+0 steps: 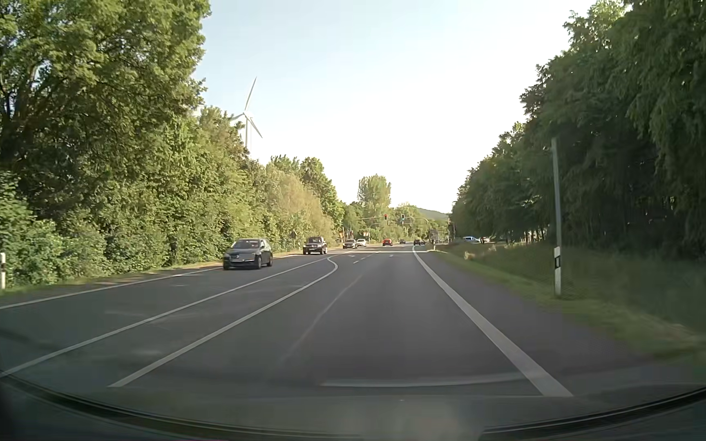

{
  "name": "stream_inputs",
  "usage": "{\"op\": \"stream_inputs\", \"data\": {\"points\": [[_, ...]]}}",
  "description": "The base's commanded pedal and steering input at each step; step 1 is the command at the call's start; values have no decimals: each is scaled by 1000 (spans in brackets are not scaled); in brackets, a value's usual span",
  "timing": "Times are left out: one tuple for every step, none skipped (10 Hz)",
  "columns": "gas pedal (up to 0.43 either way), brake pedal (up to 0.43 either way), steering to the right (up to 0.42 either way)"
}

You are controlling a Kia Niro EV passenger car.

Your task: Follow the waypoints while adhering to traffic rules and regulations

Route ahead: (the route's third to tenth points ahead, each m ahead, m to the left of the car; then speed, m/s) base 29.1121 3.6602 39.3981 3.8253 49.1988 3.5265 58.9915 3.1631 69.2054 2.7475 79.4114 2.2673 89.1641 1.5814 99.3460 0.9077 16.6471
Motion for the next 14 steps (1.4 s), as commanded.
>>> {"op": "stream_inputs", "data": {"points": [[209, 6, 6], [209, 6, 7], [209, 6, 6], [209, 6, 6], [209, 6, 6], [197, 6, 6], [189, 6, 6], [177, 6, 6], [177, 6, 7], [177, 6, 6], [177, 6, 6], [177, 6, 6], [177, 6, 6], [177, 6, 6]]}}
